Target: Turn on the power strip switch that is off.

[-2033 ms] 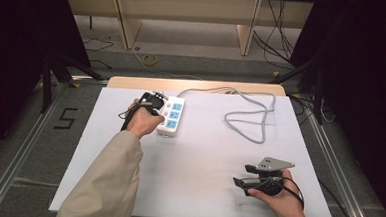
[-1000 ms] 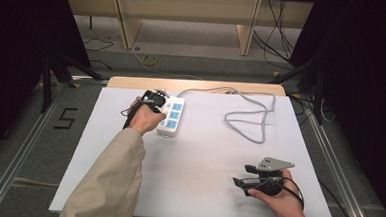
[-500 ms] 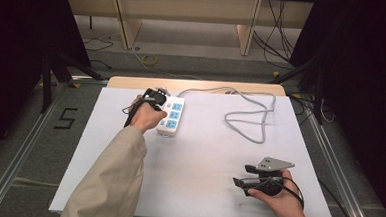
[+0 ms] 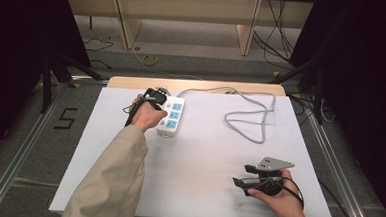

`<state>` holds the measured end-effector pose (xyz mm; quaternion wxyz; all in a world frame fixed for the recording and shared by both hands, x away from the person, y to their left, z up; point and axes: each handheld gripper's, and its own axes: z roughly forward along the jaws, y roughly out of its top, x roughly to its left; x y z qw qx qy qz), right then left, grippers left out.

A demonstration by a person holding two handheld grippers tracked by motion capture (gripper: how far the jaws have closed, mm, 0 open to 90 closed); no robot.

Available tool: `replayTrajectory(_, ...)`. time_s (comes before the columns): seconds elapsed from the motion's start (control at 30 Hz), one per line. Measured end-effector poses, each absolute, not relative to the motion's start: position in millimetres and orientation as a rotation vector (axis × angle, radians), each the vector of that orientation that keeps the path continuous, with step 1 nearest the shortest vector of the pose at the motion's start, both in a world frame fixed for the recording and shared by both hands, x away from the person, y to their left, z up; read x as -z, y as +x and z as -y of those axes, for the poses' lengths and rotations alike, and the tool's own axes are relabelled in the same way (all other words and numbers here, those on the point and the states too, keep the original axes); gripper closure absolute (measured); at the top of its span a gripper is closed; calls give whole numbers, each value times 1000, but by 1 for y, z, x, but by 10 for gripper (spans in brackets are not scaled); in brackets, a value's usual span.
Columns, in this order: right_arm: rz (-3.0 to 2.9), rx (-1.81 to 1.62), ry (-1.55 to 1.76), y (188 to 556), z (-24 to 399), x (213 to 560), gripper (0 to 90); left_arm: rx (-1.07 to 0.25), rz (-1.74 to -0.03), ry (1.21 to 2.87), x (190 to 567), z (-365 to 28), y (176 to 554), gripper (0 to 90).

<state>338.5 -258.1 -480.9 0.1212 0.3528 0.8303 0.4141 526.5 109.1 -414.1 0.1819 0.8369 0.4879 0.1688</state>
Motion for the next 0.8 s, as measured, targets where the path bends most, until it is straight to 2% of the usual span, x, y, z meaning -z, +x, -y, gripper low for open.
replayTrajectory(0.8,-2427,-1208,1026,338,258,481,324,-455,-1395,2374,424,-106,532,895)
